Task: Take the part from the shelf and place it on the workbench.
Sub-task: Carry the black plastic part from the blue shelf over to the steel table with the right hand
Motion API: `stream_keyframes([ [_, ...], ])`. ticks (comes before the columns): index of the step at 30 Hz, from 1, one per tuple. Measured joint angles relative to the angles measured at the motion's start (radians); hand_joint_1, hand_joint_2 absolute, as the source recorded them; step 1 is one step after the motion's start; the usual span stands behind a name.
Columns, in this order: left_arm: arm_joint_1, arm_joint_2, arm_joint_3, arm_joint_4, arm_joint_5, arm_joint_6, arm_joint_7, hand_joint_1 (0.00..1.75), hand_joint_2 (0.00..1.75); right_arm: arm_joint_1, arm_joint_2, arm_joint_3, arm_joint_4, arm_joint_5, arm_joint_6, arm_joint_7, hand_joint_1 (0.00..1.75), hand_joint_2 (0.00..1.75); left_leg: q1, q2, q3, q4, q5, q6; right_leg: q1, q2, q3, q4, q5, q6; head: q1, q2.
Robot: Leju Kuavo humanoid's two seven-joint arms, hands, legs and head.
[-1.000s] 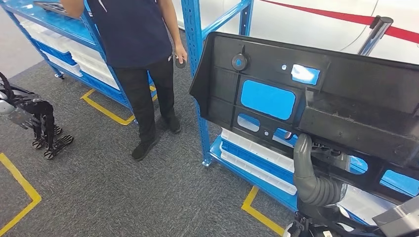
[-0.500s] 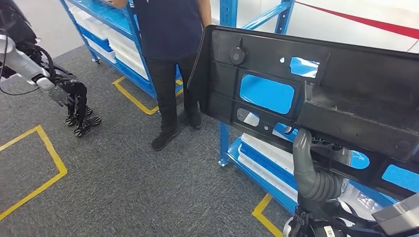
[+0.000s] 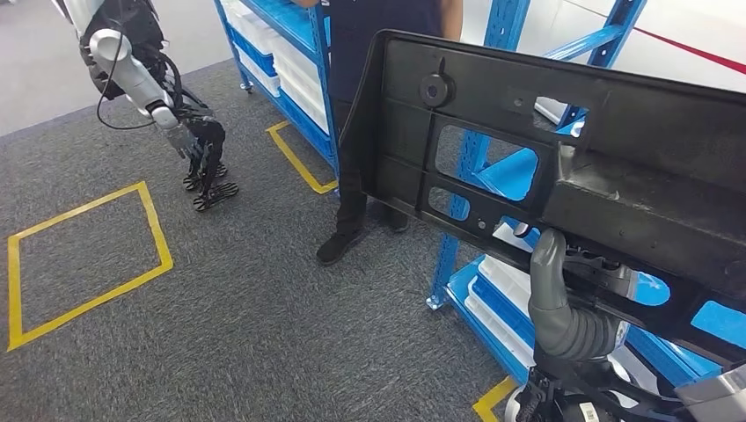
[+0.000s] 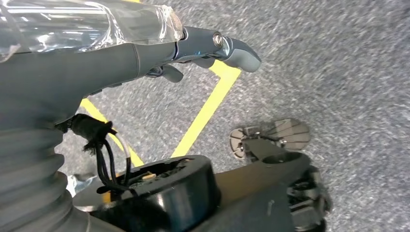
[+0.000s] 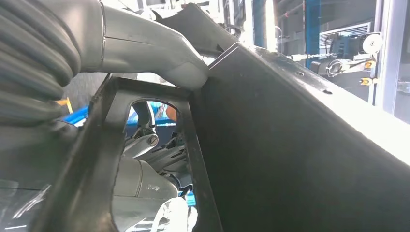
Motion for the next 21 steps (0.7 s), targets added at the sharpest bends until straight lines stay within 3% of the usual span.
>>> stream_keyframes([
  [2, 0.006, 0.004, -0.001, 0.001, 0.001, 0.002, 0.003, 0.00, 1.75, 0.000, 0.000, -0.004, -0.001, 0.003, -0.004, -0.003, 1.75, 1.75, 0.005, -0.006, -0.006, 0.001, 0.000, -0.009, 0.005, -0.021, 0.000, 0.000, 0.002, -0.017, 0.000, 0.000],
  [4, 0.009, 0.007, -0.002, 0.002, 0.007, 0.007, -0.006, 0.00, 1.75, 0.001, 0.000, -0.008, -0.001, -0.002, -0.005, -0.007, 1.75, 1.75, 0.004, 0.038, -0.025, 0.043, -0.022, -0.017, 0.007, -0.042, 0.003, -0.002, 0.003, -0.031, -0.004, 0.000],
  [6, 0.001, 0.007, -0.002, 0.002, 0.014, 0.008, -0.021, 0.00, 1.75, 0.004, 0.000, -0.011, -0.001, -0.012, -0.006, -0.012, 1.75, 1.75, 0.001, 0.095, -0.085, 0.165, -0.078, -0.023, 0.011, -0.068, 0.004, -0.003, 0.001, -0.039, -0.007, 0.000],
  [8, -0.006, 0.007, -0.002, 0.002, 0.023, 0.008, -0.030, 0.00, 1.75, 0.004, 0.000, -0.013, 0.000, -0.023, -0.005, -0.015, 1.75, 1.75, 0.002, 0.111, -0.151, 0.289, -0.120, -0.023, 0.016, -0.098, 0.006, -0.002, -0.002, -0.044, -0.008, 0.000],
  [9, -0.008, 0.006, -0.002, 0.002, 0.027, 0.008, -0.031, 0.00, 1.75, 0.002, 0.000, -0.013, 0.000, -0.026, -0.004, -0.016, 1.75, 1.75, 0.001, 0.113, -0.161, 0.306, -0.117, -0.021, 0.019, -0.111, 0.007, -0.002, -0.004, -0.046, -0.009, 0.000],
  [10, -0.008, 0.006, -0.002, 0.002, 0.032, 0.008, -0.032, 0.00, 1.75, -0.001, 0.000, -0.013, 0.001, -0.028, -0.003, -0.017, 1.75, 1.75, -0.001, 0.116, -0.151, 0.282, -0.098, -0.015, 0.022, -0.124, 0.009, -0.002, -0.006, -0.047, -0.009, 0.000],
  [11, -0.008, 0.006, -0.002, 0.002, 0.036, 0.008, -0.032, 0.00, 1.75, -0.005, 0.001, -0.013, 0.001, -0.029, -0.002, -0.016, 1.75, 1.75, -0.006, 0.126, -0.120, 0.221, -0.066, -0.006, 0.024, -0.136, 0.012, -0.003, -0.008, -0.048, -0.009, 0.000],
  [13, -0.010, 0.006, -0.002, 0.002, 0.041, 0.009, -0.033, 0.00, 1.75, -0.012, 0.002, -0.013, 0.002, -0.029, -0.002, -0.016, 1.75, 1.75, -0.025, 0.178, -0.046, 0.075, -0.013, 0.017, 0.029, -0.158, 0.018, -0.003, -0.014, -0.045, -0.009, 0.000],
  [15, -0.013, 0.006, -0.002, 0.002, 0.041, 0.009, -0.032, 0.00, 1.75, -0.016, 0.002, -0.013, 0.002, -0.029, -0.002, -0.015, 1.75, 1.75, -0.042, 0.205, -0.016, 0.007, 0.001, 0.031, 0.031, -0.181, 0.023, -0.005, -0.019, -0.038, -0.009, 0.000],
  [17, -0.010, 0.006, -0.002, 0.002, 0.040, 0.009, -0.028, 0.00, 1.75, -0.017, 0.002, -0.013, 0.005, -0.029, -0.004, -0.012, 1.75, 1.75, -0.043, 0.179, -0.014, -0.005, 0.004, 0.037, 0.031, -0.203, 0.031, -0.011, -0.023, -0.029, -0.009, 0.000],
  [19, -0.003, 0.004, -0.002, 0.003, 0.040, 0.009, -0.022, 0.00, 1.75, -0.017, 0.003, -0.013, 0.008, -0.029, -0.005, -0.010, 1.75, 1.75, -0.034, 0.152, 0.000, -0.025, 0.015, 0.041, 0.030, -0.170, 0.031, 0.007, -0.041, -0.021, -0.008, 0.000],
  [21, 0.000, 0.003, -0.002, 0.004, 0.040, 0.008, -0.019, 0.00, 1.75, -0.014, 0.002, -0.014, 0.011, -0.029, -0.006, -0.010, 1.75, 1.75, -0.028, 0.127, 0.011, -0.038, 0.023, 0.044, 0.028, -0.107, -0.012, 0.105, -0.093, -0.016, -0.004, 0.000],
])
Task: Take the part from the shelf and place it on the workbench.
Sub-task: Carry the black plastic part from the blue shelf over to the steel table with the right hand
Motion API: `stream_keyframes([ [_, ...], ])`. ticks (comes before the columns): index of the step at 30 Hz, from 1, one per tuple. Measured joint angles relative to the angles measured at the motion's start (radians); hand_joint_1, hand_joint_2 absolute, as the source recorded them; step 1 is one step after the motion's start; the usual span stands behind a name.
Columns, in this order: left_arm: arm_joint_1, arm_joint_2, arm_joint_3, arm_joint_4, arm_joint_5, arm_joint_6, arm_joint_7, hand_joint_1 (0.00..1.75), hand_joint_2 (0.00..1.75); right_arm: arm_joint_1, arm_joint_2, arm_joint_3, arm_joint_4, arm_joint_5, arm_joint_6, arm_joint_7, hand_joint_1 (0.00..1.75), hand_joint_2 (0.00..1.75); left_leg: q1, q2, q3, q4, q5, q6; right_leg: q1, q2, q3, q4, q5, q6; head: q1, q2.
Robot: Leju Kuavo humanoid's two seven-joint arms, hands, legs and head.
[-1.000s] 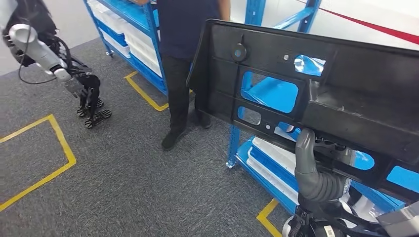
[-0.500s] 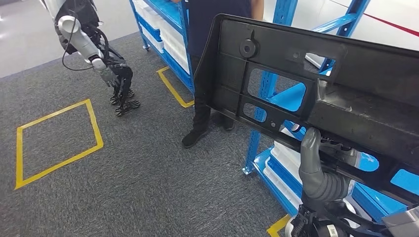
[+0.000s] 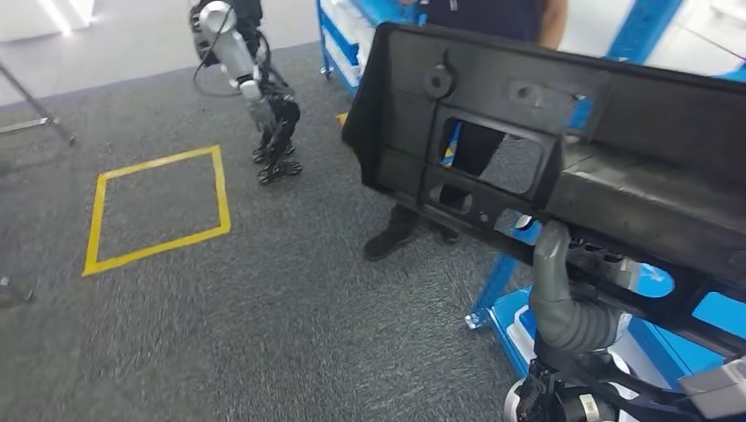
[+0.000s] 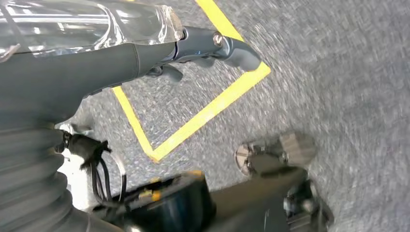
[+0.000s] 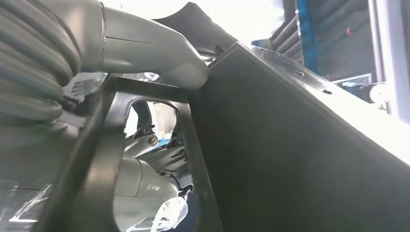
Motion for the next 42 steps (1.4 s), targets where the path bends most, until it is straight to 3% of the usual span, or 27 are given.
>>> stream_keyframes([
  [2, 0.000, -0.002, 0.000, 0.000, 0.000, -0.001, 0.001, 0.00, 1.75, 0.007, 0.000, -0.001, 0.004, -0.001, 0.000, 0.001, 1.75, 1.75, 0.001, -0.028, 0.002, 0.000, 0.000, 0.003, -0.001, 0.025, -0.069, 0.125, -0.046, 0.005, 0.003, 0.000],
  [3, 0.000, -0.002, 0.000, 0.000, 0.000, -0.002, 0.003, 0.00, 1.75, 0.010, 0.000, 0.000, 0.007, -0.001, 0.000, 0.001, 1.75, 1.75, 0.002, -0.044, 0.003, 0.001, 0.000, 0.003, -0.003, 0.027, -0.089, 0.152, -0.044, 0.008, 0.003, 0.000],
  [4, 0.001, -0.003, 0.000, 0.000, 0.000, -0.002, 0.005, 0.00, 1.75, 0.012, 0.000, 0.000, 0.010, -0.002, 0.000, 0.001, 1.75, 1.75, 0.004, -0.060, 0.004, 0.002, -0.002, 0.001, -0.005, 0.029, -0.091, 0.140, -0.021, 0.011, 0.003, 0.000],
  [5, 0.002, -0.003, 0.000, 0.000, 0.000, -0.002, 0.007, 0.00, 1.75, 0.012, 0.000, 0.000, 0.013, -0.002, 0.000, 0.001, 1.75, 1.75, 0.006, -0.075, 0.006, 0.005, -0.004, -0.002, -0.010, 0.033, -0.076, 0.093, 0.016, 0.015, 0.004, 0.000],
  [7, 0.002, -0.003, 0.000, 0.000, 0.000, -0.002, 0.010, 0.00, 1.75, 0.012, 0.000, 0.000, 0.017, -0.003, 0.000, 0.001, 1.75, 1.75, 0.010, -0.105, 0.003, 0.019, -0.013, -0.013, -0.021, 0.071, -0.022, -0.040, 0.085, 0.021, 0.004, 0.000],
  [9, 0.002, -0.002, 0.000, 0.000, 0.000, -0.004, 0.012, 0.00, 1.75, 0.013, 0.000, 0.000, 0.020, -0.005, 0.000, 0.002, 1.75, 1.75, 0.012, -0.126, -0.008, 0.033, -0.020, -0.025, -0.024, 0.101, 0.004, -0.102, 0.103, 0.014, 0.005, 0.000],
  [11, 0.004, -0.002, 0.000, 0.001, 0.000, -0.007, 0.014, 0.00, 1.75, 0.014, 0.000, 0.000, 0.024, -0.008, 0.000, 0.004, 1.75, 1.75, 0.016, -0.142, -0.018, 0.037, -0.020, -0.033, -0.019, 0.088, 0.004, -0.104, 0.102, -0.002, 0.004, 0.000],
  [12, 0.007, -0.002, 0.000, 0.001, -0.001, -0.008, 0.016, 0.00, 1.75, 0.013, 0.000, 0.000, 0.025, -0.009, 0.000, 0.004, 1.75, 1.75, 0.017, -0.131, -0.021, 0.041, -0.023, -0.038, -0.017, 0.078, 0.005, -0.105, 0.102, -0.009, 0.004, 0.000],
  [14, 0.008, -0.001, 0.000, 0.001, -0.002, -0.010, 0.019, 0.00, 1.75, 0.013, 0.000, 0.000, 0.027, -0.010, 0.000, 0.004, 1.75, 1.75, 0.016, -0.078, -0.048, 0.100, -0.055, -0.048, -0.016, 0.053, 0.010, -0.108, 0.102, -0.023, 0.000, 0.000],
  [16, 0.002, -0.002, 0.000, 0.001, -0.004, -0.015, 0.024, 0.00, 1.75, 0.014, 0.000, 0.000, 0.029, -0.010, 0.000, 0.004, 1.75, 1.75, 0.017, -0.027, -0.117, 0.235, -0.116, -0.057, -0.010, 0.023, 0.013, -0.108, 0.098, -0.030, -0.005, 0.000],
  [18, -0.003, -0.002, 0.000, 0.001, -0.005, -0.021, 0.026, 0.00, 1.75, 0.015, 0.000, 0.000, 0.032, -0.012, 0.001, 0.004, 1.75, 1.75, 0.020, -0.015, -0.174, 0.343, -0.151, -0.058, -0.004, -0.008, 0.016, -0.108, 0.093, -0.033, -0.006, 0.000],
  [19, -0.004, -0.002, 0.000, 0.001, -0.005, -0.023, 0.026, 0.00, 1.75, 0.016, 0.000, 0.000, 0.034, -0.014, 0.001, 0.004, 1.75, 1.75, 0.020, -0.012, -0.175, 0.344, -0.142, -0.056, -0.002, -0.023, 0.018, -0.108, 0.091, -0.033, -0.006, 0.000],
  [20, -0.003, -0.002, 0.000, 0.001, -0.005, -0.025, 0.027, 0.00, 1.75, 0.016, 0.000, 0.000, 0.036, -0.016, 0.001, 0.004, 1.75, 1.75, 0.018, -0.007, -0.151, 0.300, -0.115, -0.052, -0.001, -0.036, 0.022, -0.108, 0.088, -0.032, -0.006, 0.000],
  [21, -0.001, -0.002, 0.000, 0.001, -0.005, -0.026, 0.027, 0.00, 1.75, 0.016, 0.000, 0.000, 0.037, -0.017, 0.001, 0.004, 1.75, 1.75, 0.015, 0.008, -0.111, 0.225, -0.079, -0.045, 0.000, -0.048, 0.027, -0.108, 0.085, -0.031, -0.006, 0.000],
  [23, 0.002, -0.002, 0.000, 0.001, -0.004, -0.027, 0.028, 0.00, 1.75, 0.016, 0.000, 0.000, 0.039, -0.019, 0.002, 0.002, 1.75, 1.75, 0.002, 0.049, -0.041, 0.089, -0.034, -0.032, 0.003, -0.068, 0.035, -0.109, 0.078, -0.027, -0.006, 0.000],
  [25, 0.001, -0.002, 0.000, 0.001, -0.004, -0.027, 0.026, 0.00, 1.75, 0.016, 0.000, 0.000, 0.040, -0.019, 0.002, 0.000, 1.75, 1.75, -0.010, 0.062, -0.025, 0.048, -0.031, -0.024, 0.003, -0.085, 0.038, -0.111, 0.073, -0.020, -0.006, 0.000],
  [27, 0.003, -0.002, 0.000, 0.001, -0.005, -0.025, 0.025, 0.00, 1.75, 0.016, 0.000, 0.000, 0.041, -0.019, 0.003, 0.000, 1.75, 1.75, -0.009, 0.039, -0.023, 0.040, -0.026, -0.017, 0.002, -0.093, 0.044, -0.113, 0.068, -0.010, -0.006, 0.000],
  [29, 0.006, -0.003, 0.000, 0.001, -0.005, -0.024, 0.024, 0.00, 1.75, 0.015, 0.000, -0.001, 0.042, -0.019, 0.003, -0.001, 1.75, 1.75, -0.001, 0.015, -0.012, 0.028, -0.021, -0.007, 0.000, -0.045, 0.034, -0.077, 0.041, -0.003, -0.005, 0.000],
  [31, 0.004, -0.004, 0.000, 0.001, -0.005, -0.024, 0.024, 0.00, 1.75, 0.016, 0.000, -0.002, 0.044, -0.019, 0.003, -0.002, 1.75, 1.75, 0.003, -0.009, -0.004, 0.024, -0.019, 0.001, -0.002, 0.014, -0.024, 0.042, -0.017, -0.001, -0.002, 0.000],
  [33, 0.001, -0.005, 0.000, 0.001, -0.004, -0.024, 0.023, 0.00, 1.75, 0.020, 0.000, -0.003, 0.047, -0.019, 0.003, -0.002, 1.75, 1.75, 0.003, -0.038, -0.001, 0.024, -0.020, 0.004, -0.003, 0.027, -0.097, 0.167, -0.054, 0.001, 0.000, 0.000],
  [34, 0.001, -0.006, 0.000, 0.001, -0.003, -0.024, 0.023, 0.00, 1.75, 0.021, 0.000, -0.003, 0.048, -0.018, 0.004, -0.003, 1.75, 1.75, 0.003, -0.055, 0.001, 0.024, -0.021, 0.005, -0.003, 0.029, -0.113, 0.184, -0.044, 0.002, 0.000, 0.000],
  [35, 0.002, -0.006, 0.000, 0.001, -0.003, -0.024, 0.022, 0.00, 1.75, 0.022, 0.000, -0.003, 0.049, -0.018, 0.004, -0.003, 1.75, 1.75, 0.003, -0.072, 0.004, 0.025, -0.022, 0.004, -0.005, 0.031, -0.108, 0.157, -0.014, 0.003, 0.001, 0.000],
  [36, 0.003, -0.006, 0.000, 0.001, -0.003, -0.024, 0.022, 0.00, 1.75, 0.022, 0.000, -0.004, 0.049, -0.017, 0.004, -0.004, 1.75, 1.75, 0.004, -0.088, 0.008, 0.026, -0.024, 0.002, -0.007, 0.040, -0.085, 0.094, 0.029, 0.003, 0.001, 0.000],
  [38, 0.003, -0.007, 0.000, 0.001, -0.002, -0.024, 0.021, 0.00, 1.75, 0.022, 0.000, -0.005, 0.049, -0.015, 0.004, -0.005, 1.75, 1.75, 0.004, -0.118, 0.009, 0.031, -0.029, -0.006, -0.015, 0.086, -0.027, -0.047, 0.095, 0.002, 0.001, 0.000],
  [40, 0.002, -0.007, 0.000, 0.001, -0.001, -0.024, 0.020, 0.00, 1.75, 0.022, 0.000, -0.006, 0.049, -0.014, 0.004, -0.006, 1.75, 1.75, 0.005, -0.140, 0.003, 0.034, -0.033, -0.016, -0.016, 0.112, -0.002, -0.107, 0.111, -0.003, 0.001, 0.000],
  [42, 0.005, -0.008, 0.000, 0.001, 0.000, -0.023, 0.020, 0.00, 1.75, 0.020, 0.000, -0.007, 0.049, -0.013, 0.004, -0.006, 1.75, 1.75, 0.009, -0.152, -0.003, 0.035, -0.034, -0.026, -0.012, 0.089, 0.000, -0.112, 0.112, -0.012, 0.001, 0.000],
])
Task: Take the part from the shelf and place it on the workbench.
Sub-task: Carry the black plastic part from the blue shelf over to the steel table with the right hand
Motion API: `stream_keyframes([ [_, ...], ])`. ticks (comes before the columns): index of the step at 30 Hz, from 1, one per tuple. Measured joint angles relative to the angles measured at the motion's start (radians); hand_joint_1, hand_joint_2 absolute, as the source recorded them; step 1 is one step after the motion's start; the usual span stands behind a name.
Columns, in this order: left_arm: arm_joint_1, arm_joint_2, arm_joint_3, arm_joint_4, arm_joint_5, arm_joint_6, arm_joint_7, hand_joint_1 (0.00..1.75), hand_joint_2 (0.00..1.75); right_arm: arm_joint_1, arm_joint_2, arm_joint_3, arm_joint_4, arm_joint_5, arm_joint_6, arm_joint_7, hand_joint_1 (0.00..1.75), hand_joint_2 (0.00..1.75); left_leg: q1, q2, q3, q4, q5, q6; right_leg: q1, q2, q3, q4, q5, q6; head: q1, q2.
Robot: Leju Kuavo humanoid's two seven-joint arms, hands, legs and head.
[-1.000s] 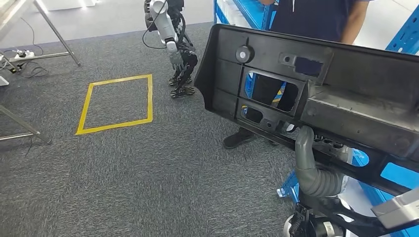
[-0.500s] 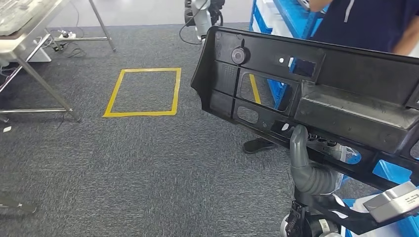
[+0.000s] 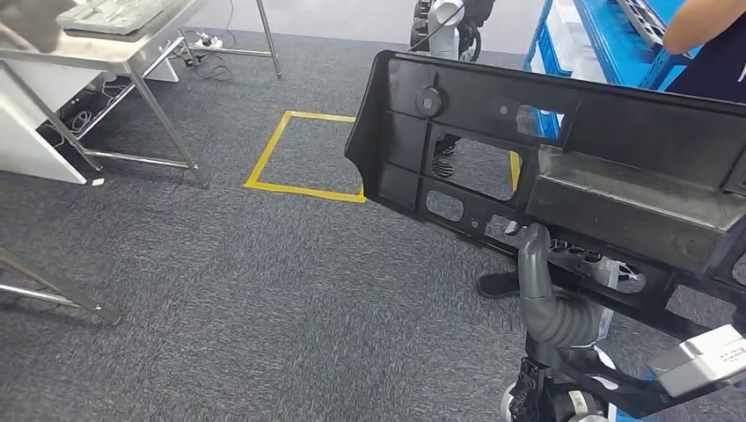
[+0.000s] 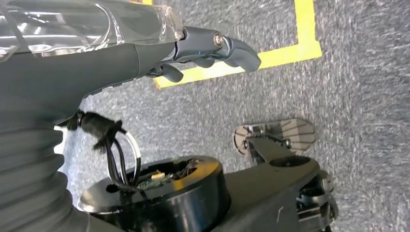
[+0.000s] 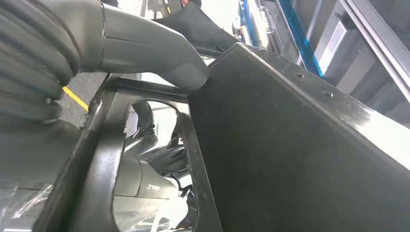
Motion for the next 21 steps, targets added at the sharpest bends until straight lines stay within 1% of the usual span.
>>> stream_keyframes([
  [1, 0.003, 0.000, 0.000, 0.000, 0.000, 0.001, 0.000, 0.00, 1.75, -0.002, 0.000, 0.000, 0.000, 0.000, 0.001, 0.000, 1.75, 1.75, 0.000, 0.016, -0.005, 0.010, -0.007, -0.006, 0.000, -0.012, 0.003, -0.002, 0.000, -0.006, -0.001, 0.000],
  [2, 0.004, -0.001, 0.000, 0.000, 0.000, 0.001, -0.001, 0.00, 1.75, -0.003, 0.000, -0.001, 0.000, 0.000, 0.001, 0.000, 1.75, 1.75, -0.001, 0.044, -0.017, 0.038, -0.023, -0.012, 0.000, -0.025, 0.006, -0.005, 0.001, -0.012, -0.003, 0.000],
  [3, 0.003, -0.001, 0.000, 0.000, 0.001, 0.002, -0.002, 0.00, 1.75, -0.003, 0.000, -0.001, 0.000, 0.001, 0.002, -0.001, 1.75, 1.75, 0.000, 0.080, -0.041, 0.088, -0.050, -0.018, 0.000, -0.039, 0.009, -0.007, 0.000, -0.017, -0.004, 0.000],
  [4, 0.002, -0.001, 0.000, 0.000, 0.001, 0.002, -0.003, 0.00, 1.75, -0.003, 0.001, -0.001, 0.000, 0.001, 0.003, -0.001, 1.75, 1.75, 0.001, 0.112, -0.076, 0.156, -0.082, -0.025, 0.001, -0.053, 0.012, -0.007, -0.003, -0.020, -0.006, 0.000],
  [5, -0.001, -0.002, 0.000, 0.000, 0.002, 0.002, -0.005, 0.00, 1.75, -0.003, 0.001, -0.001, 0.000, 0.001, 0.003, -0.001, 1.75, 1.75, 0.004, 0.128, -0.115, 0.230, -0.112, -0.030, 0.003, -0.069, 0.014, -0.007, -0.006, -0.022, -0.007, 0.000],
  [6, -0.003, -0.002, 0.000, 0.000, 0.002, 0.002, -0.006, 0.00, 1.75, -0.002, 0.000, -0.001, 0.000, 0.001, 0.003, -0.001, 1.75, 1.75, 0.008, 0.135, -0.147, 0.287, -0.130, -0.034, 0.004, -0.084, 0.015, -0.007, -0.009, -0.023, -0.007, 0.000],
  [7, -0.005, -0.002, 0.000, 0.000, 0.002, 0.002, -0.008, 0.00, 1.75, -0.001, 0.000, -0.001, 0.000, 0.001, 0.003, -0.001, 1.75, 1.75, 0.010, 0.138, -0.162, 0.310, -0.129, -0.036, 0.004, -0.099, 0.018, -0.007, -0.012, -0.023, -0.007, 0.000],
  [8, -0.005, -0.002, 0.000, 0.000, 0.003, 0.002, -0.008, 0.00, 1.75, -0.001, 0.000, -0.001, 0.000, 0.001, 0.003, -0.002, 1.75, 1.75, 0.012, 0.142, -0.155, 0.292, -0.111, -0.037, 0.004, -0.113, 0.021, -0.007, -0.016, -0.022, -0.007, 0.000],
  [9, -0.004, -0.002, 0.000, 0.000, 0.003, 0.002, -0.008, 0.00, 1.75, -0.001, 0.000, -0.002, 0.000, 0.001, 0.003, -0.003, 1.75, 1.75, 0.013, 0.152, -0.126, 0.232, -0.077, -0.037, 0.004, -0.126, 0.026, -0.007, -0.020, -0.020, -0.008, 0.000],
  [10, -0.003, -0.002, 0.000, 0.000, 0.003, 0.002, -0.008, 0.00, 1.75, -0.001, 0.000, -0.002, 0.000, 0.001, 0.003, -0.004, 1.75, 1.75, 0.012, 0.175, -0.086, 0.152, -0.040, -0.034, 0.004, -0.137, 0.033, -0.007, -0.024, -0.017, -0.008, 0.000],
  [11, -0.002, -0.002, 0.000, 0.000, 0.003, 0.002, -0.008, 0.00, 1.75, -0.001, 0.000, -0.003, 0.000, 0.001, 0.003, -0.006, 1.75, 1.75, 0.007, 0.197, -0.050, 0.081, -0.012, -0.031, 0.007, -0.148, 0.038, -0.007, -0.029, -0.012, -0.008, 0.000],
  [12, -0.002, -0.002, 0.000, 0.000, 0.003, 0.002, -0.008, 0.00, 1.75, -0.001, 0.000, -0.003, 0.000, 0.001, 0.003, -0.007, 1.75, 1.75, 0.002, 0.212, -0.026, 0.032, 0.004, -0.026, 0.009, -0.157, 0.042, -0.007, -0.033, -0.008, -0.007, 0.000],
  [13, -0.003, -0.002, 0.000, 0.000, 0.003, 0.003, -0.009, 0.00, 1.75, -0.001, 0.000, -0.004, 0.000, 0.000, 0.003, -0.008, 1.75, 1.75, -0.003, 0.220, -0.017, 0.011, 0.007, -0.021, 0.010, -0.166, 0.046, -0.007, -0.037, -0.003, -0.006, 0.000],
  [14, -0.004, -0.003, 0.000, 0.000, 0.003, 0.003, -0.009, 0.00, 1.75, -0.001, 0.000, -0.005, 0.000, 0.000, 0.003, -0.009, 1.75, 1.75, -0.008, 0.211, -0.018, 0.008, 0.005, -0.016, 0.012, -0.176, 0.049, -0.009, -0.040, 0.002, -0.006, 0.000],
  [15, -0.003, -0.003, 0.000, 0.000, 0.003, 0.003, -0.009, 0.00, 1.75, -0.001, 0.000, -0.005, 0.000, 0.000, 0.003, -0.010, 1.75, 1.75, -0.008, 0.198, -0.015, 0.005, 0.006, -0.011, 0.011, -0.186, 0.053, -0.011, -0.043, 0.007, -0.005, 0.000],
  [16, -0.001, -0.003, 0.000, 0.000, 0.004, 0.003, -0.010, 0.00, 1.75, -0.001, 0.000, -0.006, 0.000, -0.001, 0.003, -0.011, 1.75, 1.75, -0.006, 0.186, -0.010, 0.000, 0.007, -0.006, 0.009, -0.184, 0.058, -0.008, -0.050, 0.012, -0.004, 0.000],
  [17, 0.000, -0.003, 0.000, 0.000, 0.004, 0.003, -0.010, 0.00, 1.75, -0.002, 0.000, -0.007, 0.000, -0.001, 0.003, -0.013, 1.75, 1.75, -0.003, 0.174, -0.005, -0.005, 0.009, 0.001, 0.007, -0.166, 0.055, 0.009, -0.063, 0.015, -0.004, 0.000],
  [18, 0.000, -0.003, 0.000, 0.000, 0.005, 0.003, -0.010, 0.00, 1.75, -0.001, 0.000, -0.009, 0.000, -0.001, 0.003, -0.015, 1.75, 1.75, 0.001, 0.162, 0.002, -0.010, 0.011, 0.007, 0.006, -0.138, 0.041, 0.050, -0.086, 0.018, -0.002, 0.000],
  [19, -0.001, -0.003, 0.000, 0.000, 0.006, 0.003, -0.010, 0.00, 1.75, 0.000, 0.000, -0.011, 0.000, -0.002, 0.003, -0.016, 1.75, 1.75, 0.004, 0.150, 0.005, -0.011, 0.012, 0.012, 0.004, -0.103, 0.012, 0.116, -0.116, 0.019, -0.001, 0.000],
  [20, -0.003, -0.003, 0.000, 0.000, 0.006, 0.003, -0.011, 0.00, 1.75, 0.002, 0.000, -0.012, 0.000, -0.002, 0.003, -0.018, 1.75, 1.75, 0.005, 0.137, 0.007, -0.011, 0.013, 0.016, 0.004, -0.078, -0.029, 0.194, -0.147, 0.019, 0.001, 0.000],
  [21, -0.004, -0.004, 0.000, 0.000, 0.007, 0.003, -0.011, 0.00, 1.75, 0.005, 0.000, -0.014, 0.000, -0.003, 0.003, -0.018, 1.75, 1.75, 0.005, 0.121, 0.008, -0.011, 0.012, 0.018, 0.004, -0.066, -0.071, 0.263, -0.166, 0.021, 0.002, 0.000],
])
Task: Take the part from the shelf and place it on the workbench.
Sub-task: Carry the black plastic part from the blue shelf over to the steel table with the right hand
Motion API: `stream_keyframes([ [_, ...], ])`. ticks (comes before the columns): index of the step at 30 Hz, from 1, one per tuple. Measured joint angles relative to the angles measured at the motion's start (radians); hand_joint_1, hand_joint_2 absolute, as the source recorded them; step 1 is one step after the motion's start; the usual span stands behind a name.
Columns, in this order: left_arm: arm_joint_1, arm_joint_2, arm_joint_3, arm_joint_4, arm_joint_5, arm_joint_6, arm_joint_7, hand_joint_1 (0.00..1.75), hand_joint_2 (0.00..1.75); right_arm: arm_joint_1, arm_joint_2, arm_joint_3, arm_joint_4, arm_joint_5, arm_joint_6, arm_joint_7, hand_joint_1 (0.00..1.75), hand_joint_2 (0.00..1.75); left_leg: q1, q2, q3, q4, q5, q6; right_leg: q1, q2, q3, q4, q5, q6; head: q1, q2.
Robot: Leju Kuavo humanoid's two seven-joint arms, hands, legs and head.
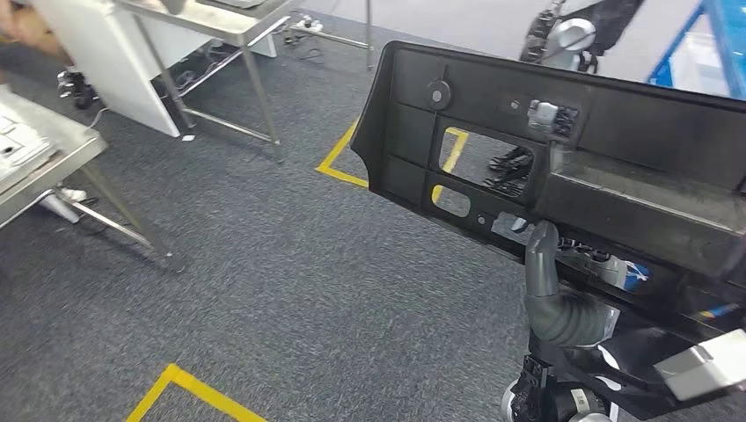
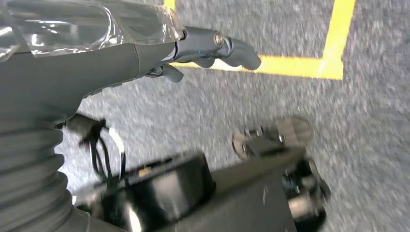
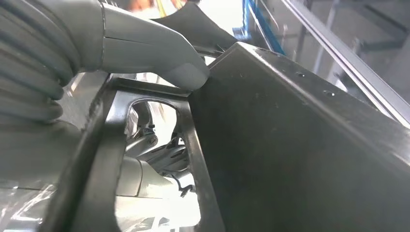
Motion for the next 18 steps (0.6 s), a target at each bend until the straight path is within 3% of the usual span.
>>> stream_keyframes([
  [1, 0.000, 0.000, 0.000, 0.000, 0.000, 0.000, 0.000, 0.00, 1.75, 0.003, 0.000, -0.001, 0.000, -0.001, 0.000, 0.000, 1.75, 1.75, 0.000, -0.016, 0.002, 0.000, -0.001, 0.000, -0.001, 0.005, -0.031, 0.040, -0.001, 0.001, 0.000, 0.000],
  [2, 0.001, -0.001, 0.000, 0.000, 0.000, -0.001, 0.000, 0.00, 1.75, 0.005, 0.000, -0.002, 0.000, -0.001, 0.000, 0.000, 1.75, 1.75, 0.001, -0.033, 0.004, 0.001, -0.002, 0.000, -0.001, 0.006, -0.042, 0.037, 0.020, 0.003, 0.000, 0.000],
  [4, 0.003, -0.001, 0.000, 0.000, 0.000, -0.001, 0.000, 0.00, 1.75, 0.006, 0.000, -0.004, 0.000, -0.002, 0.000, 0.000, 1.75, 1.75, 0.005, -0.066, 0.010, 0.003, -0.007, -0.006, -0.008, 0.027, -0.007, -0.083, 0.108, 0.007, 0.000, 0.000],
  [6, 0.001, -0.001, 0.000, 0.000, -0.001, -0.002, -0.001, 0.00, 1.75, 0.006, 0.000, -0.005, 0.000, -0.003, 0.000, -0.001, 1.75, 1.75, 0.004, -0.094, 0.007, 0.013, -0.016, -0.018, -0.017, 0.076, 0.041, -0.215, 0.170, 0.009, 0.000, 0.000],
  [7, 0.000, -0.001, 0.000, 0.000, -0.002, -0.002, -0.001, 0.00, 1.75, 0.007, 0.000, -0.005, 0.000, -0.003, 0.000, -0.001, 1.75, 1.75, 0.004, -0.106, 0.003, 0.016, -0.019, -0.024, -0.019, 0.092, 0.051, -0.247, 0.179, 0.007, 0.000, 0.000],
  [8, 0.000, -0.001, 0.000, 0.000, -0.003, -0.002, -0.001, 0.00, 1.75, 0.007, 0.000, -0.006, 0.000, -0.004, 0.000, -0.001, 1.75, 1.75, 0.006, -0.116, -0.002, 0.017, -0.020, -0.030, -0.017, 0.094, 0.054, -0.255, 0.177, 0.001, 0.000, 0.000],
  [9, 0.002, -0.001, 0.000, 0.000, -0.003, -0.002, -0.001, 0.00, 1.75, 0.006, 0.000, -0.006, 0.000, -0.004, 0.000, -0.002, 1.75, 1.75, 0.009, -0.126, -0.006, 0.014, -0.020, -0.036, -0.015, 0.081, 0.054, -0.255, 0.178, -0.008, -0.001, 0.000],
  [10, 0.005, -0.001, 0.000, 0.000, -0.003, -0.002, -0.001, 0.00, 1.75, 0.005, 0.000, -0.006, 0.000, -0.004, 0.000, -0.002, 1.75, 1.75, 0.011, -0.124, -0.010, 0.017, -0.022, -0.041, -0.014, 0.069, 0.055, -0.256, 0.178, -0.015, -0.001, 0.000],
  [12, 0.008, 0.000, 0.000, 0.000, -0.003, -0.004, -0.001, 0.00, 1.75, 0.004, 0.001, -0.007, 0.000, -0.004, 0.001, -0.003, 1.75, 1.75, 0.011, -0.073, -0.036, 0.066, -0.052, -0.051, -0.016, 0.040, 0.058, -0.260, 0.179, -0.027, -0.004, 0.000],
  [14, 0.005, -0.001, 0.000, 0.000, -0.002, -0.008, 0.000, 0.00, 1.75, 0.005, 0.002, -0.007, 0.000, -0.005, 0.001, -0.003, 1.75, 1.75, 0.010, -0.006, -0.098, 0.193, -0.117, -0.060, -0.012, 0.010, 0.060, -0.260, 0.177, -0.034, -0.009, 0.000],
  [16, 0.000, -0.001, 0.000, 0.000, -0.001, -0.011, 0.002, 0.00, 1.75, 0.005, 0.002, -0.007, 0.000, -0.005, 0.003, -0.003, 1.75, 1.75, 0.012, 0.016, -0.158, 0.310, -0.161, -0.064, -0.007, -0.023, 0.060, -0.260, 0.173, -0.036, -0.010, 0.000],
  [17, -0.002, -0.001, 0.000, 0.000, 0.000, -0.012, 0.002, 0.00, 1.75, 0.005, 0.002, -0.007, 0.000, -0.006, 0.003, -0.003, 1.75, 1.75, 0.011, 0.019, -0.163, 0.320, -0.157, -0.063, -0.004, -0.040, 0.062, -0.260, 0.171, -0.036, -0.010, 0.000],
  [18, -0.001, -0.001, 0.000, 0.000, 0.000, -0.013, 0.002, 0.00, 1.75, 0.005, 0.002, -0.006, 0.000, -0.006, 0.004, -0.003, 1.75, 1.75, 0.011, 0.024, -0.144, 0.285, -0.134, -0.061, -0.003, -0.055, 0.064, -0.260, 0.169, -0.035, -0.010, 0.000],
])
